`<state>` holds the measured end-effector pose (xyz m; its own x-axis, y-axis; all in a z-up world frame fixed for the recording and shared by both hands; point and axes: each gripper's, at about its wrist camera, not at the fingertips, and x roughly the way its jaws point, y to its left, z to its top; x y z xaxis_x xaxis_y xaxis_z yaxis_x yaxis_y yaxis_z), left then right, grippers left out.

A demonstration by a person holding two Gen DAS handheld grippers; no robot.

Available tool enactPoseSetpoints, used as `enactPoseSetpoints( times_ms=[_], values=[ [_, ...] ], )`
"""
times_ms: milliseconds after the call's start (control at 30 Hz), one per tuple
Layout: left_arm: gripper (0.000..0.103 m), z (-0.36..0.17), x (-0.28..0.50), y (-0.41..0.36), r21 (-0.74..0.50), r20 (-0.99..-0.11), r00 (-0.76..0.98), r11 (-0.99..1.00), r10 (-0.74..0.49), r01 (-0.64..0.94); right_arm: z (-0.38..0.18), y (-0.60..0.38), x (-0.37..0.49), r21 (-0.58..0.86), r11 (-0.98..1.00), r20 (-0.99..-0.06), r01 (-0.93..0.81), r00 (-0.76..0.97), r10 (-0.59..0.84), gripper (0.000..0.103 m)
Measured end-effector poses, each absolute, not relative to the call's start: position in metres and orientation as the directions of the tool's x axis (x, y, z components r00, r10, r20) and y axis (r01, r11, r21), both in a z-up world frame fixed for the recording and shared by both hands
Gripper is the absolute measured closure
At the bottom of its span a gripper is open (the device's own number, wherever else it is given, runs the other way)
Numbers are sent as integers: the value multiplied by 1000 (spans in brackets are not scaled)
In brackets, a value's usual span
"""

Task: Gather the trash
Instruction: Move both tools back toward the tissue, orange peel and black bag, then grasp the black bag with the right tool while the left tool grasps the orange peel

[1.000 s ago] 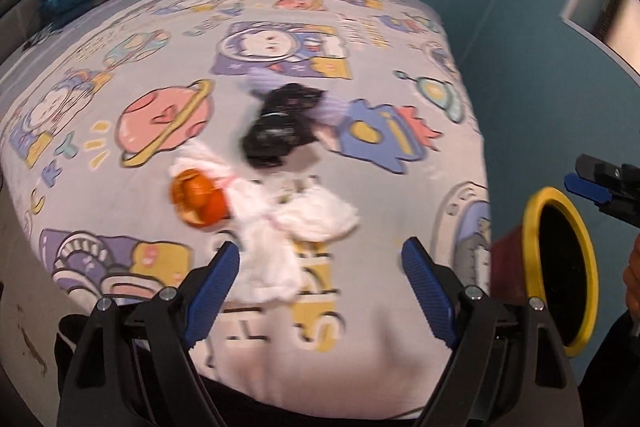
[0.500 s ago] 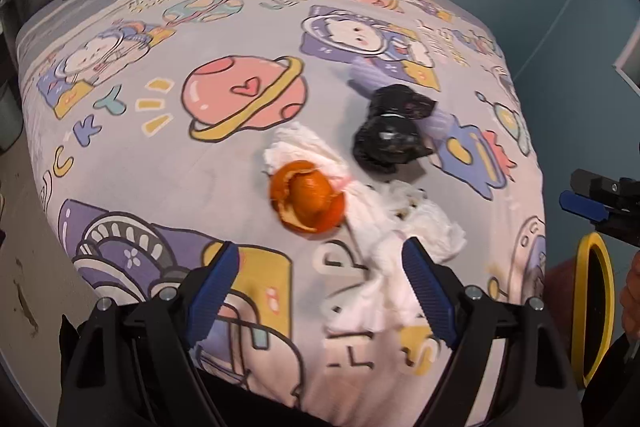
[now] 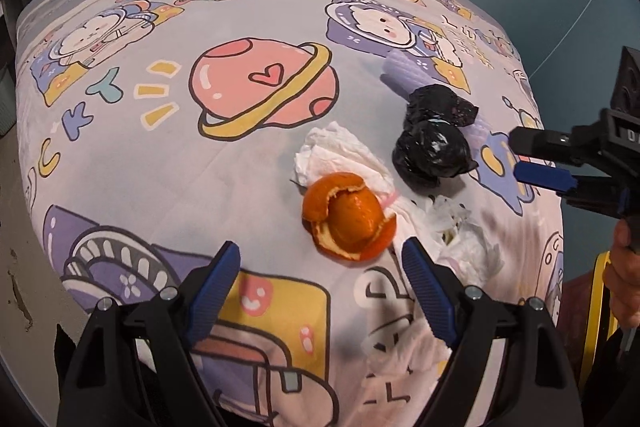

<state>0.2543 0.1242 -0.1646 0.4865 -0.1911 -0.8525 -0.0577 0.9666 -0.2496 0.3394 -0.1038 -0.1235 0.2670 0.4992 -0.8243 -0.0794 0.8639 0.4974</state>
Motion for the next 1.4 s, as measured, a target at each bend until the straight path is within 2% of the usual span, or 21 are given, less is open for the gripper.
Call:
enactPoseSetpoints(
  times_ms=[167, 400, 433, 500, 700, 900, 1133, 1167, 1200, 1233, 1400],
  values=[
    [31, -169, 261, 130, -273, -851, 482, 960, -210, -64, -132, -93, 351, 501, 863, -828, -67, 251, 501, 50],
    [32, -169, 268, 130, -300, -839, 490, 952, -236, -55, -145, -84, 364, 497, 866, -838, -50, 231, 494, 53],
    [34, -169, 270, 127, -297, -840, 487, 954, -238, -47, -147, -83, 366, 495, 868, -841, -48, 227, 492, 57],
    [44, -173, 274, 120, -291, -847, 474, 956, -242, -32, -153, -79, 370, 486, 873, -849, -41, 216, 483, 58],
    [63, -177, 279, 112, -327, -841, 462, 945, -280, -24, -161, -68, 375, 473, 879, -859, -51, 197, 473, 67],
    [70, -176, 277, 111, -325, -841, 464, 945, -278, -24, -173, -62, 377, 464, 885, -870, -37, 173, 463, 76],
    [73, -169, 263, 117, -336, -836, 468, 942, -288, -22, -158, -67, 367, 467, 883, -859, -52, 209, 467, 84],
    [76, -167, 261, 118, -337, -834, 470, 941, -288, -21, -155, -68, 365, 467, 882, -857, -57, 215, 468, 85],
    [96, -165, 258, 119, -339, -831, 475, 941, -290, -19, -151, -70, 362, 468, 882, -855, -61, 221, 469, 86],
    [103, -164, 257, 120, -348, -829, 471, 937, -300, -16, -148, -71, 360, 471, 880, -852, -63, 225, 473, 86],
    [103, -151, 242, 125, -332, -813, 511, 943, -280, -10, -133, -77, 346, 480, 874, -840, -82, 245, 484, 86]
  ],
)
